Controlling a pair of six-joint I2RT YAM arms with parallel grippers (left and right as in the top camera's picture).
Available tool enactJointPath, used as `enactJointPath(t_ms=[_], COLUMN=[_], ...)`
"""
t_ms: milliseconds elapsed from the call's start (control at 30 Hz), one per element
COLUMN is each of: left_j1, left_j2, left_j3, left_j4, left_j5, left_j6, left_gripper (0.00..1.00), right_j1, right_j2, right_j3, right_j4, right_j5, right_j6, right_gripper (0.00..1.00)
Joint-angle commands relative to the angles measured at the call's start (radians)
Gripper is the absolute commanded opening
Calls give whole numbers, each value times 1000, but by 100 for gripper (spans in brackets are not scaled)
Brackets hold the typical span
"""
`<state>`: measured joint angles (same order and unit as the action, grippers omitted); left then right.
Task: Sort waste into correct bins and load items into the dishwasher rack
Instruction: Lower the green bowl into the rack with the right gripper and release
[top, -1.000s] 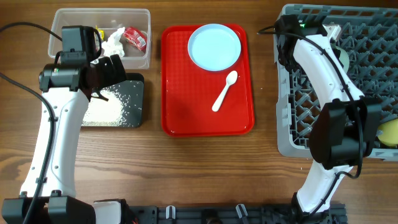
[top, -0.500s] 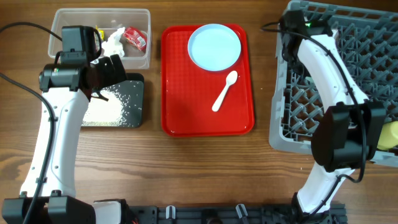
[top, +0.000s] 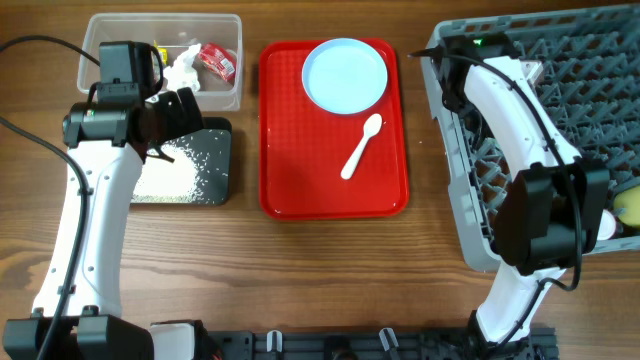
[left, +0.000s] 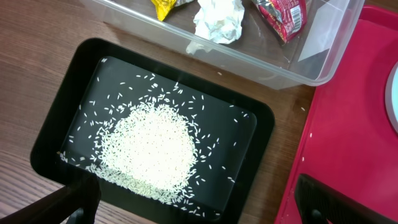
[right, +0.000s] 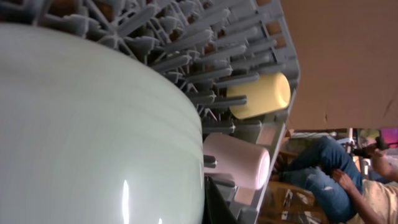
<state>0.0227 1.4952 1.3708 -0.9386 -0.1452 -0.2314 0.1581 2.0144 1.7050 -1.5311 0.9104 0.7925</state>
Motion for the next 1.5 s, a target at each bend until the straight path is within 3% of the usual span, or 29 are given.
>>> enactJointPath(t_ms=[0, 1467], left_j1=[6, 6], left_j2=[-7, -7], left_j3=[7, 7], left_j4=[2, 2], left_j5=[-10, -10], left_j6=[-16, -16], left_gripper=[100, 100], right_j1=[-1, -27], right_j2=[29, 30], right_j3=[-9, 119], right_j4=[9, -29], right_j5=[21, 32], right_j6=[47, -27], right_gripper=[4, 4])
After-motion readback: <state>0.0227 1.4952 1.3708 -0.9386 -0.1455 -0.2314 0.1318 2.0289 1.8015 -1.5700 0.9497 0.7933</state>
